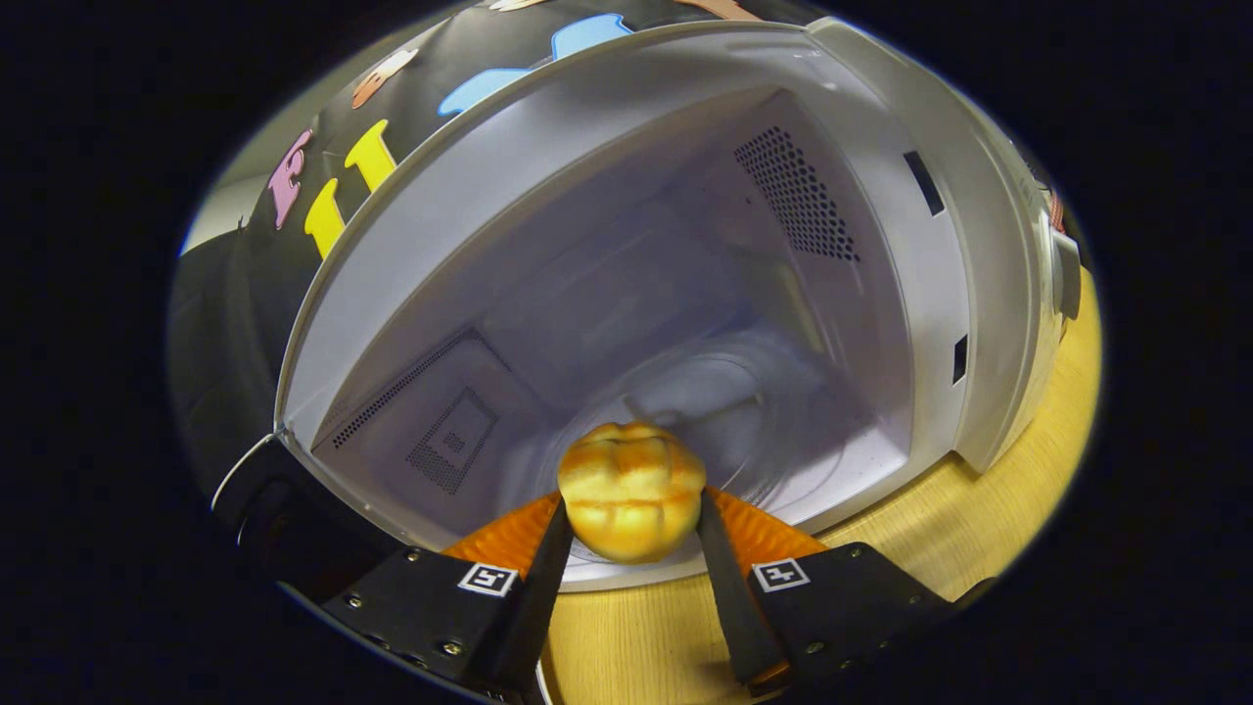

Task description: Open the microwave, put the food inside, and close the microwave door.

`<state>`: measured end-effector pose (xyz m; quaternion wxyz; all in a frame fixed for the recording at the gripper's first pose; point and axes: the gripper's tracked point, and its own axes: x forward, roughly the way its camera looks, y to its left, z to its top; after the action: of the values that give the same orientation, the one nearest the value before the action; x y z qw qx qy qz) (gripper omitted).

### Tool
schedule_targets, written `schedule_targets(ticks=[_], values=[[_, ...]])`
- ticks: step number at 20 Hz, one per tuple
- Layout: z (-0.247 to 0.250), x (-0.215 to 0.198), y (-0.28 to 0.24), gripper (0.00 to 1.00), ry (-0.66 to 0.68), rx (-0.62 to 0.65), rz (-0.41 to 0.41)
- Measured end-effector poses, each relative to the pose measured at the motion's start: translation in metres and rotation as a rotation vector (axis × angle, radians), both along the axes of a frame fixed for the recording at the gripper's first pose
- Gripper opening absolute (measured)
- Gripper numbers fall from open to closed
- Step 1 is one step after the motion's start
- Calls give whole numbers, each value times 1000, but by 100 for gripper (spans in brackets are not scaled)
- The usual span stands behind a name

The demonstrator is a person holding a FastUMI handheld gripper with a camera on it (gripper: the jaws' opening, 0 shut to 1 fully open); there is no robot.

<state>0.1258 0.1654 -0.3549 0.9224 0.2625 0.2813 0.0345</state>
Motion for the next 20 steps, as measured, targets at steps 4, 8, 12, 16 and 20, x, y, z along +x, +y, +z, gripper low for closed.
schedule_targets(ticks=[4, 8, 12, 16, 20], values=[[0, -1, 7, 72, -10, 18, 14], [4, 1, 4, 81, -24, -15, -5], [7, 5, -10, 96, -58, -116, -48], [13, 1, -4, 97, -49, -80, -31], [46, -9, -2, 97, -118, -105, -9]])
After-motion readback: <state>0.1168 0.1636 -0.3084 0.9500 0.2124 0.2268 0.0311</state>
